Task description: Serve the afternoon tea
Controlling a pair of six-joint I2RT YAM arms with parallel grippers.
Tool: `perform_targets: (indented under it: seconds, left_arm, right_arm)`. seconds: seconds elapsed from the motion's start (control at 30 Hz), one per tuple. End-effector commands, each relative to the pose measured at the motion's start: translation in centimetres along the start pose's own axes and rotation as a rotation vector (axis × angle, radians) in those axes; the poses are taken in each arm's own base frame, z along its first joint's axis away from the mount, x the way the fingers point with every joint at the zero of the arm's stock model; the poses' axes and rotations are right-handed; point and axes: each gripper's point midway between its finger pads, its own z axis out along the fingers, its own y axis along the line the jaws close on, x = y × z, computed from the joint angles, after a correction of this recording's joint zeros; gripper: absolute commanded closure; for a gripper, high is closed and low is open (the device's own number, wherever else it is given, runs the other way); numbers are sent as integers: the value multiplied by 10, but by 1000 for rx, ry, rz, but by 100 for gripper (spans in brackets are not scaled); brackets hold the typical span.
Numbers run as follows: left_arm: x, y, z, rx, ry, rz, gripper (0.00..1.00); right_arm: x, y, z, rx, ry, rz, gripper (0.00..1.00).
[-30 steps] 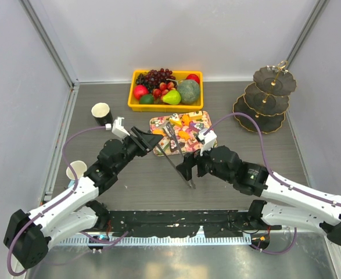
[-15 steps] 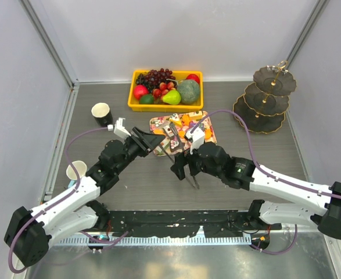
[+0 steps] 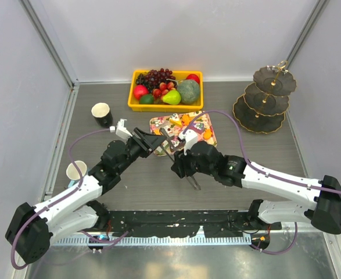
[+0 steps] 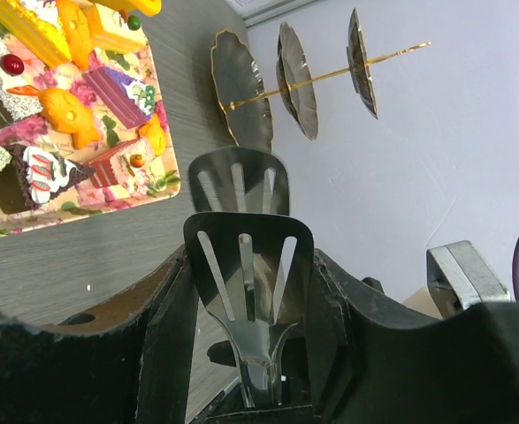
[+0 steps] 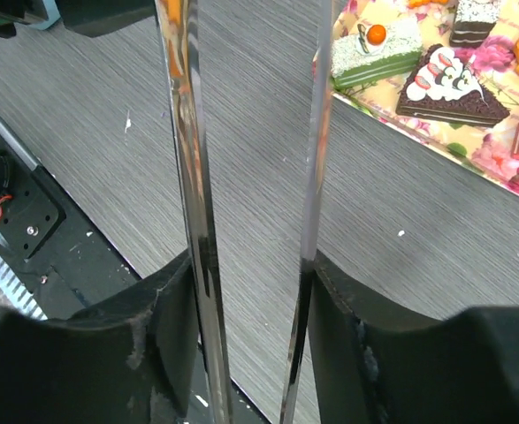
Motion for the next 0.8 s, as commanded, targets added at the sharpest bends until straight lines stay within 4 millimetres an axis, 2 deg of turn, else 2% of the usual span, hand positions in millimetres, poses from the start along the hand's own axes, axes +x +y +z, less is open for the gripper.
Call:
perform_targets:
  seconds: [0.0,0.17,0.43,0.63,0.77]
  left_arm:
    - [-6,-14,1,58,-27,-19,71]
    - [-3,-9,0,31,-14,-20,55]
    - [1,0,-1,-13,2,-26,19]
    - [0,-1,6,-26,6,-18,14]
    - [5,10,12,-72,23,-42,14]
  right_arm:
    - [-27,11,-6,-39,-77,5,52]
    - [-29,12,-8,-43,-89,7,55]
    - [-31,14,-11,-57,-95,1,56]
    - [-29,16,-10,-68,-87,-1,58]
    - [-30,18,-12,-76,-90,-2,59]
